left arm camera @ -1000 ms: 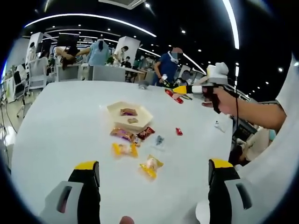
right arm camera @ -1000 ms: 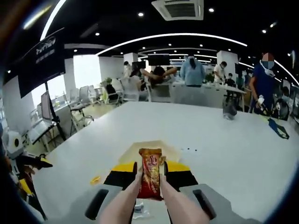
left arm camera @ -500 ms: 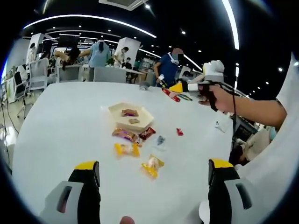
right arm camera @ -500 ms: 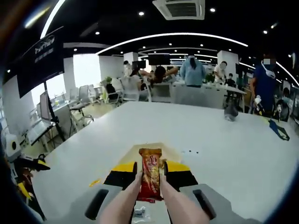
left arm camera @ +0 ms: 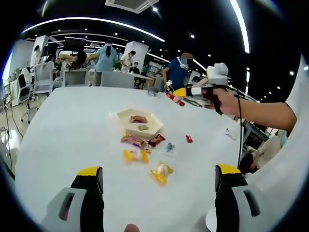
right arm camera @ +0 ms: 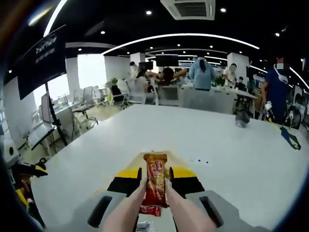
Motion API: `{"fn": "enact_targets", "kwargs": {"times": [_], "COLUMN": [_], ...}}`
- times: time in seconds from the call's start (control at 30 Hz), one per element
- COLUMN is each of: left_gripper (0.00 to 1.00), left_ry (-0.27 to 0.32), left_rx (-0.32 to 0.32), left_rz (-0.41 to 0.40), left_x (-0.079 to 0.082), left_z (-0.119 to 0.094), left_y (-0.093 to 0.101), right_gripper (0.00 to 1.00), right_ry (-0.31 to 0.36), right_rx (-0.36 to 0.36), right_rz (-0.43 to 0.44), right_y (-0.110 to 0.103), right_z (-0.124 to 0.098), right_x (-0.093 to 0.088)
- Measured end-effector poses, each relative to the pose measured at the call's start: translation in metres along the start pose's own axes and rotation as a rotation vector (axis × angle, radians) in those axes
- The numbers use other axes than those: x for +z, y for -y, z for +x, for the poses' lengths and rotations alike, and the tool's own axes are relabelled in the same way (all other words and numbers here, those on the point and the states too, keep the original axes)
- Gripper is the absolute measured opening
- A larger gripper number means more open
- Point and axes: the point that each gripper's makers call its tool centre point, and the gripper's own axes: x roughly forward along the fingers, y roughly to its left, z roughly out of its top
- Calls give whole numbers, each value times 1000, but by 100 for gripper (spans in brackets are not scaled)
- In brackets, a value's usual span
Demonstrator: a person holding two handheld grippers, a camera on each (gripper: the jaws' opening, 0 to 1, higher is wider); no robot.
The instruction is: Place the target food into the container with the food tongs after gripping and lifting it, then release it inside without dropping or visibly crushing the food.
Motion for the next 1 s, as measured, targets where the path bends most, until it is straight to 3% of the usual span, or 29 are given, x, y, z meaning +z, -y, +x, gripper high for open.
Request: {"fn": "enact_targets", "kwargs": {"times": [1.0], "left_gripper": [96], "left_ry": [-9], "left_rx": [55], "left_rz": [-23], "left_x": [0], "left_z": [-6], "left_y": [-15], "right_gripper": [22], "right_ry": [-16], "right_rx": [33], "right_rz": [-20], "right_y": [-3], "right_z": [41], "right_x": [10]}}
